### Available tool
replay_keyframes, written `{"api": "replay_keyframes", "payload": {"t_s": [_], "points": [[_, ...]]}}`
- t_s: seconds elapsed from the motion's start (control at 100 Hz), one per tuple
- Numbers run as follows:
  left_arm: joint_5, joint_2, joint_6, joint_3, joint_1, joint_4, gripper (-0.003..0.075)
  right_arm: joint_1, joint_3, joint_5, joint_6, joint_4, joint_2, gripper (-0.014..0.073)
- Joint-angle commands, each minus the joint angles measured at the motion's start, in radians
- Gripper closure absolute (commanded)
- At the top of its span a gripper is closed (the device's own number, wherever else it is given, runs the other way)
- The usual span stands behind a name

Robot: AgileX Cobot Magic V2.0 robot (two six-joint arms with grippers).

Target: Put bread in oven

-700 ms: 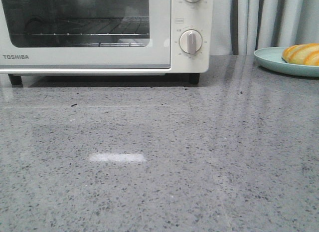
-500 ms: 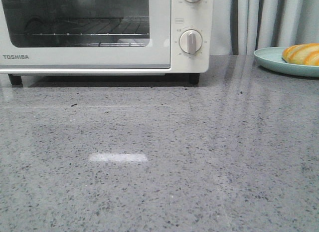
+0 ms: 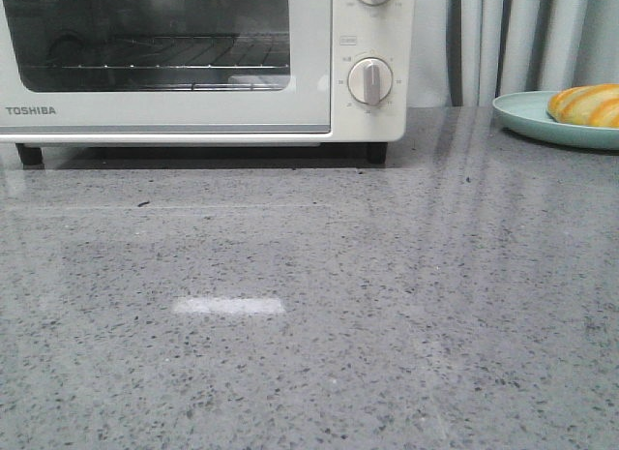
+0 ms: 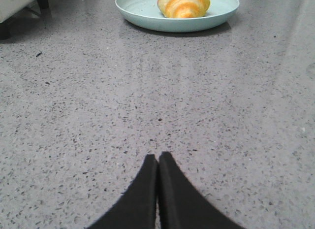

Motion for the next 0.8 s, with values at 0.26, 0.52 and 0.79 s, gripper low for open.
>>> {"api": "replay_keyframes", "payload": {"t_s": [0.26, 0.52, 0.79], "points": [[-0.044, -0.029, -0.009, 0.022, 0.004, 0.002, 0.0741, -0.006, 0.014, -0.072, -0.005, -0.035, -0.021, 0.0642], [-0.212, -0.029, -0.009, 0.022, 0.004, -0.328, 0.0741, -0.006, 0.014, -0.374, -0.005, 0.026, -0.021, 0.0642], [-0.401, -0.029, -0.009, 0.022, 0.004, -0.746, 0.0742, -0.006, 0.014, -0.582, -0.005, 0.154, -0.021, 0.0642]]}}
